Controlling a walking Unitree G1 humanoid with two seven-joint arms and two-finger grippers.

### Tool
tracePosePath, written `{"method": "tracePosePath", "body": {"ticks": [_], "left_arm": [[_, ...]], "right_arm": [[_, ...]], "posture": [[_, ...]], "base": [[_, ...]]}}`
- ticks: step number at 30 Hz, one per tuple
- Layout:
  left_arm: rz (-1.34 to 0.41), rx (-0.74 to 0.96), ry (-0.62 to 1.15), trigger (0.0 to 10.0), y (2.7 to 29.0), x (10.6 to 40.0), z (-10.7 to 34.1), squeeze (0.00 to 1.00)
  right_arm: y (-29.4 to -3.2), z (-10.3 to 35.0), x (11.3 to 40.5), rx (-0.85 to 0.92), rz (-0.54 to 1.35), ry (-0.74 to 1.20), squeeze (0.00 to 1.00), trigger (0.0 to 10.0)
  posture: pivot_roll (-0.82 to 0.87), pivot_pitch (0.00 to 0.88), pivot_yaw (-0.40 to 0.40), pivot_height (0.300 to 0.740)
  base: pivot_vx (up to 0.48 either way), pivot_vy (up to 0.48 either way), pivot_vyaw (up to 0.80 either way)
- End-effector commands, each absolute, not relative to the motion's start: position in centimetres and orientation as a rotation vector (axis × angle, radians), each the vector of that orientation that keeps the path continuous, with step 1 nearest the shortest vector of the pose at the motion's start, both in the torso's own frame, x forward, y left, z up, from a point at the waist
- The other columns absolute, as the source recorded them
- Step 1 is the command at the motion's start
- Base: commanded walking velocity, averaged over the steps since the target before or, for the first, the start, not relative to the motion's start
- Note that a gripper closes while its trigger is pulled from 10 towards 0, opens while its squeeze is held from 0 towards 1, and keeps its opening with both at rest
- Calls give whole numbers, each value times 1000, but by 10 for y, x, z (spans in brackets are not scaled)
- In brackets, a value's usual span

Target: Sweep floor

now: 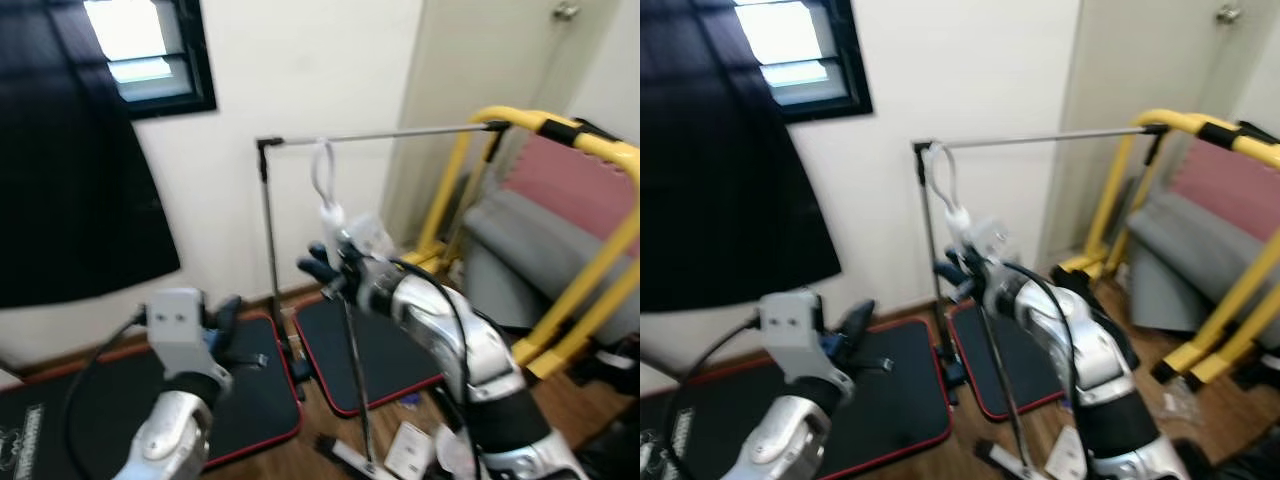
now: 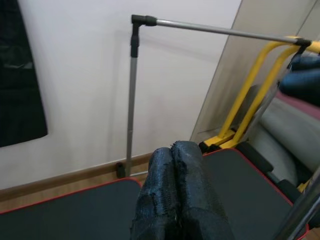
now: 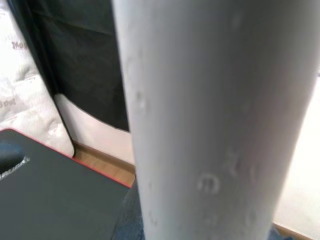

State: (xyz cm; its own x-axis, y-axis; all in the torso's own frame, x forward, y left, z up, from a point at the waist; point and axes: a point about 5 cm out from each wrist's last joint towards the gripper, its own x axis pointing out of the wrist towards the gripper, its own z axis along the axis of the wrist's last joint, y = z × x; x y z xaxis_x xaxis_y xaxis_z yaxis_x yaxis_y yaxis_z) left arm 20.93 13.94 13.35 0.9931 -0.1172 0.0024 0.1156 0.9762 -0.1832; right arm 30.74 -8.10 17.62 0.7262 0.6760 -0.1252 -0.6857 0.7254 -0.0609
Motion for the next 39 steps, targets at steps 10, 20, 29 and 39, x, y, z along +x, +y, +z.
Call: {"method": "tracePosePath", "body": {"ticks": [10,20,29,39], "left_arm": [[-219,-157,41,10000,129,192,135,0],[-230,-171,57,10000,126,179,141,0],[-229,-203,68,10000,119,165,148,0],[-238,-219,76,10000,114,157,153,0]], "right_arm": [[-52,196,307,-12,760,45,0,10000],[-30,219,341,-170,532,-123,0,10000],[-10,219,357,-131,452,-105,0,10000],[17,198,352,-132,513,-114,1000,10000]], "posture": [[-21,62,-42,740],[16,137,-46,740],[76,225,-78,740],[85,231,-87,740]], "base": [[0,0,0],[0,0,0],[0,0,0],[0,0,0]]}}
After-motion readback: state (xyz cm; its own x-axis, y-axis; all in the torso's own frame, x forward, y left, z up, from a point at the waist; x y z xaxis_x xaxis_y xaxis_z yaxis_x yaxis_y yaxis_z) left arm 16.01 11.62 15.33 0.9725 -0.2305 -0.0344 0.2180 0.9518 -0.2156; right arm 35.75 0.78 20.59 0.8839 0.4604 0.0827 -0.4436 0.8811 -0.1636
